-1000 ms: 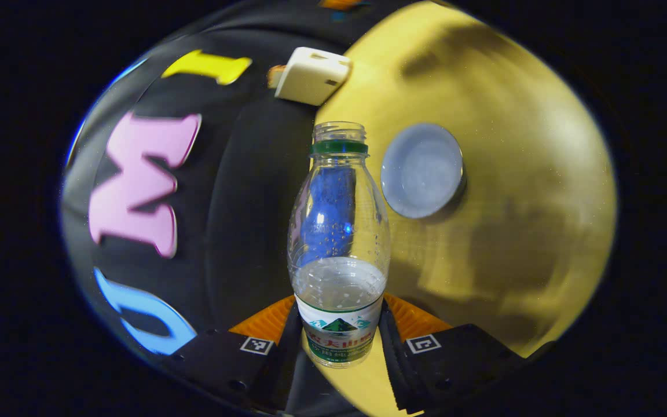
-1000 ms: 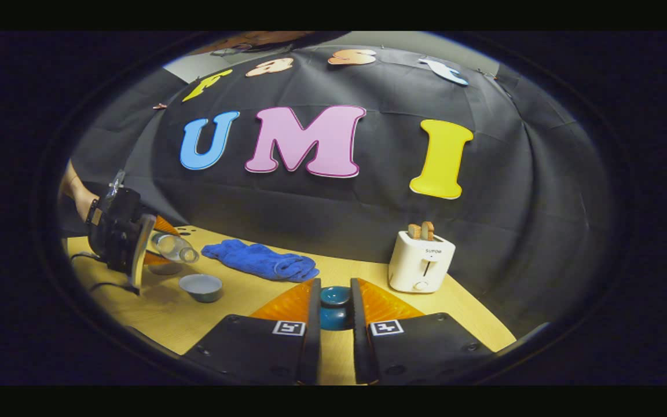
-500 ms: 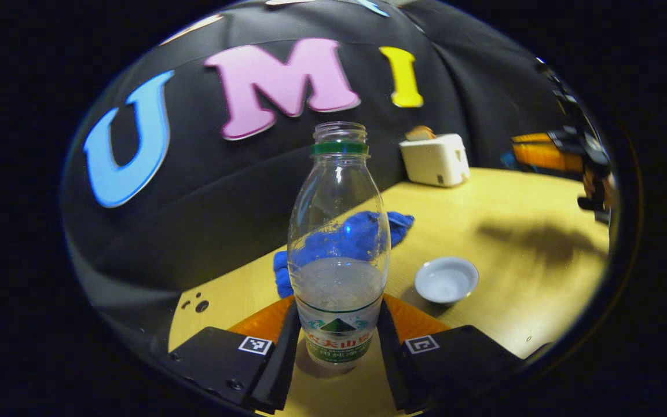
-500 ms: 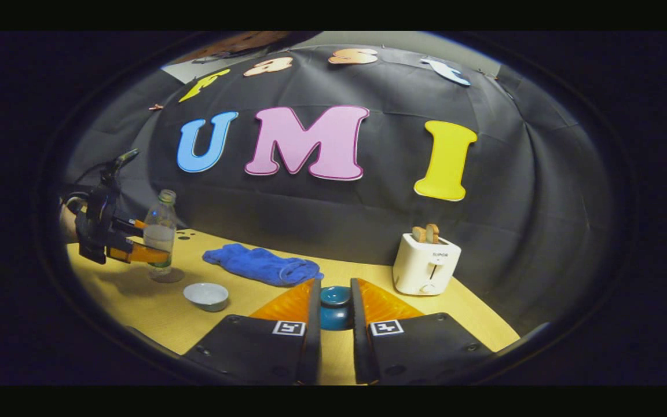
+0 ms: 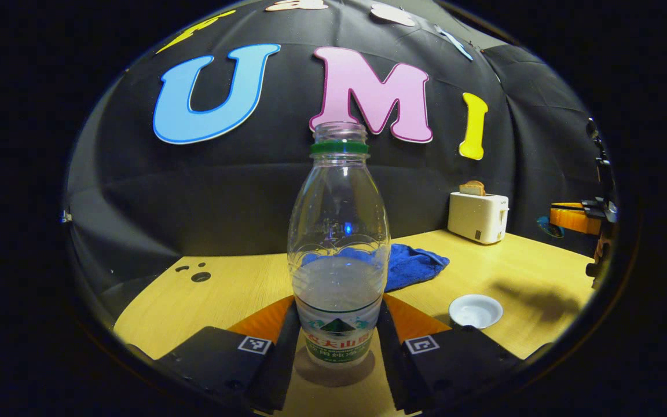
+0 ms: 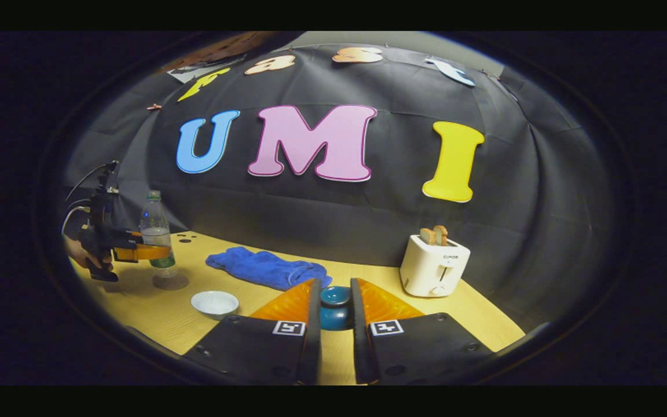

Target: Open the teacup lid with one hand, grasp the water bottle and pour water into the teacup with the other hand; after pouring, place the water bottle on the coaster and then close the teacup lid.

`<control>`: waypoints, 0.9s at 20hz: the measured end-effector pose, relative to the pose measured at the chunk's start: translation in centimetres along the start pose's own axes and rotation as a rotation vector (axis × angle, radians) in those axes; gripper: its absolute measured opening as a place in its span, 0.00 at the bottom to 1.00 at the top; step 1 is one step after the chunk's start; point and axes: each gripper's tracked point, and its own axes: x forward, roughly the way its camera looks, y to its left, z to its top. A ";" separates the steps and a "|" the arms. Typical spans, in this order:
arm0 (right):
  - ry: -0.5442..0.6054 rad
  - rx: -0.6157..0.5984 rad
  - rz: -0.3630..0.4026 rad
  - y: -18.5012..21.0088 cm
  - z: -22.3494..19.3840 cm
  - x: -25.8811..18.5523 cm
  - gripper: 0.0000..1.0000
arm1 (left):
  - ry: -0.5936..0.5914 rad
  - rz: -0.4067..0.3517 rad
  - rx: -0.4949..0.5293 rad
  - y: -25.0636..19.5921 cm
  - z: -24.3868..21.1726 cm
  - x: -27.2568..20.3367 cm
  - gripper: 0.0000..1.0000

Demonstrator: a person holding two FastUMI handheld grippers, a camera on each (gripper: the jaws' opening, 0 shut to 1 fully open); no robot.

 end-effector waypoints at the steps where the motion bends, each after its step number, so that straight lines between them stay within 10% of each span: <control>1: 0.000 -0.004 0.003 0.1 0.1 0.1 0.26 | 0.012 0.002 -0.002 0.0 -0.3 0.1 0.70; 18: 0.011 -0.004 0.037 1.7 -0.1 0.8 0.26 | 0.084 -0.030 -0.083 -1.0 -2.2 -1.0 0.87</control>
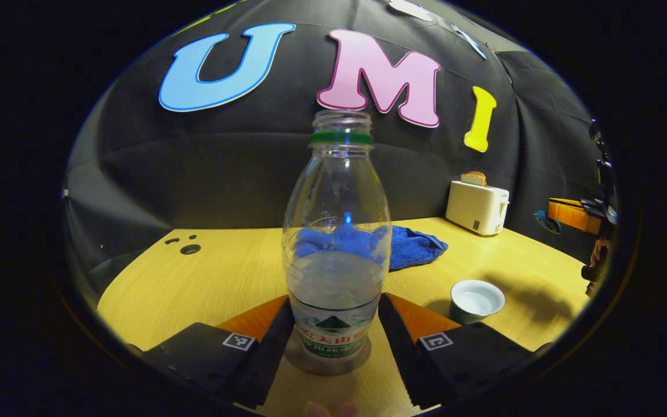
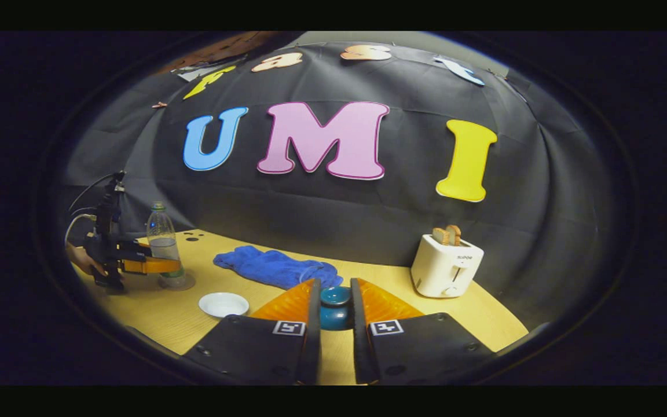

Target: Open the teacup lid with one hand, grasp the water bottle and pour water into the teacup with the other hand; after pouring, place the water bottle on the coaster and then close the teacup lid.

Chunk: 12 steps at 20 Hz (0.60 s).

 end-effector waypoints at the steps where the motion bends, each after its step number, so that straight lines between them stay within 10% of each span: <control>1: -0.001 -0.001 0.003 0.1 0.1 0.0 0.26 | 0.004 0.001 -0.001 0.0 0.0 -0.2 0.89; 12: -0.043 0.038 0.109 5.2 2.6 1.6 0.26 | 0.057 0.031 -0.015 0.9 -2.2 -3.0 0.91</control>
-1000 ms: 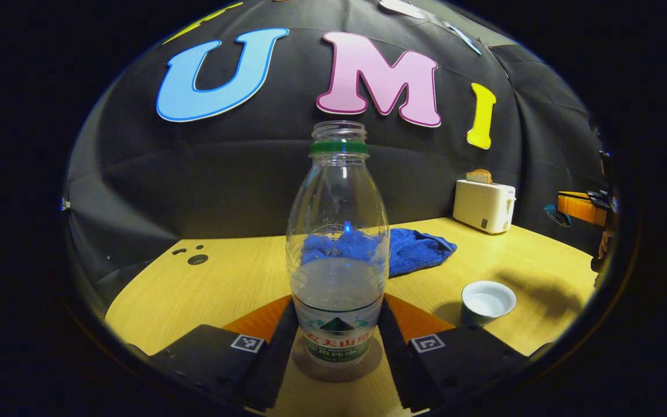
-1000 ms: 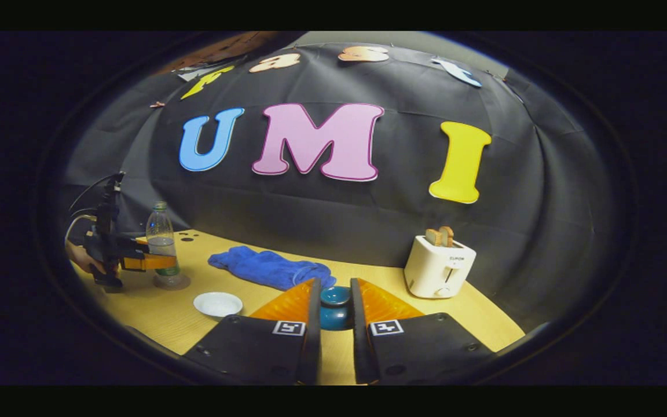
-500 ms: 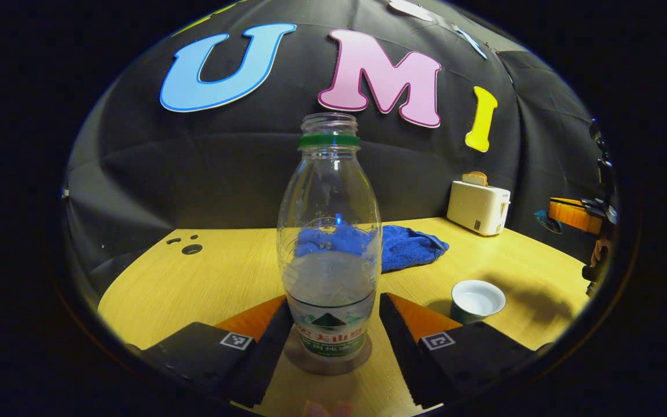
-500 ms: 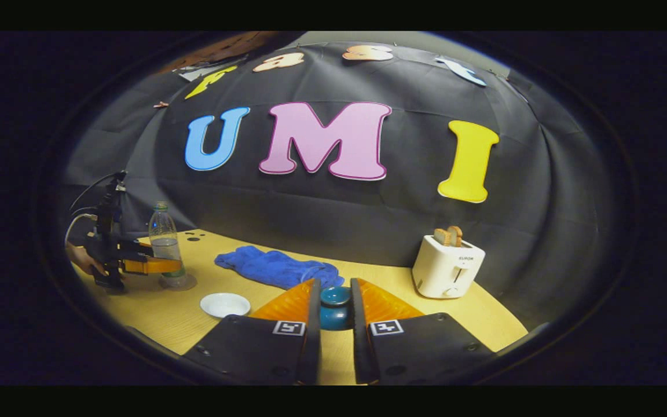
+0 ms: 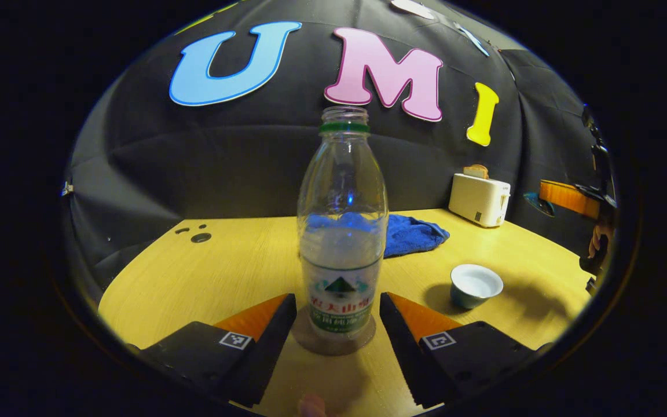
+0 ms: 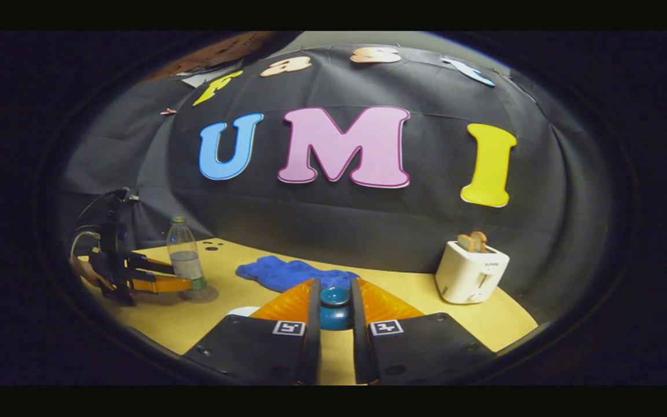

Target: Open the teacup lid with one hand, grasp the water bottle and pour water into the teacup with the other hand; after pouring, place the water bottle on the coaster and then close the teacup lid.

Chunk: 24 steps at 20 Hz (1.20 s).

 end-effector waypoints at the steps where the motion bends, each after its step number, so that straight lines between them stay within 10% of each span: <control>1: -0.005 0.008 0.018 0.9 0.3 0.3 0.26 | 0.007 0.006 -0.006 0.3 -0.4 -0.6 0.91; 11: 0.078 0.064 0.172 9.1 -3.4 3.6 0.26 | -0.017 0.141 -0.030 1.9 -0.7 -9.6 0.91; 24: 0.231 0.087 0.172 10.3 -10.8 4.9 0.26 | -0.028 0.153 -0.046 1.6 -0.4 -10.6 0.91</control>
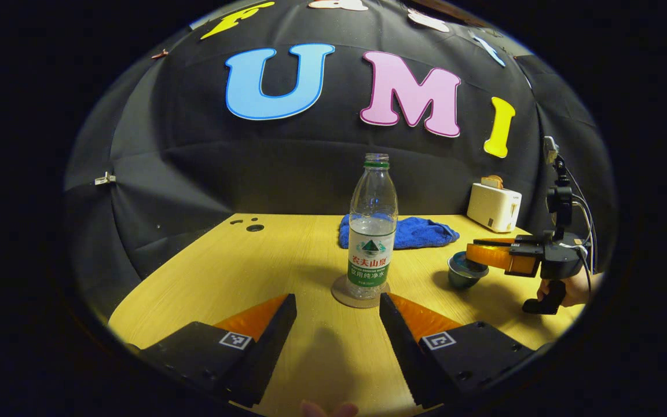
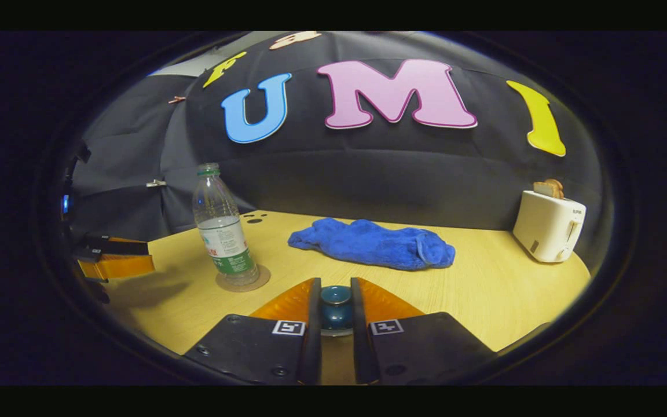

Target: Open the teacup lid with one hand, grasp the water bottle and pour water into the teacup with the other hand; after pouring, place the water bottle on the coaster and then close the teacup lid.

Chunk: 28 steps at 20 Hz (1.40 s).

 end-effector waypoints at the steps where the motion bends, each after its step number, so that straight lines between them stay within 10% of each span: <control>1: 0.005 -0.004 0.003 0.1 -0.3 0.2 0.26 | 0.003 -0.003 0.000 0.0 0.0 0.0 0.91; 11: -0.007 0.003 -0.015 -0.3 0.0 -0.2 0.34 | -0.007 0.012 -0.012 0.5 1.3 -0.2 0.91; 13: -0.029 0.014 -0.038 -0.8 1.5 -1.2 0.59 | -0.023 0.023 -0.011 0.6 2.3 -0.5 0.91; 14: -0.049 0.026 -0.050 -0.8 2.7 -1.9 0.76 | -0.031 0.029 -0.008 0.5 3.1 -0.9 0.90; 19: -0.141 0.017 -0.126 -0.7 11.0 -7.5 0.80 | -0.097 0.039 0.000 -0.2 8.7 -3.6 0.91; 22: -0.188 0.013 -0.163 -0.1 16.5 -10.9 1.00 | -0.098 0.039 -0.025 -0.8 11.2 -6.1 0.91; 28: -0.277 -0.039 -0.174 3.1 25.8 -17.7 1.00 | -0.156 0.027 -0.010 -1.3 18.3 -11.1 0.91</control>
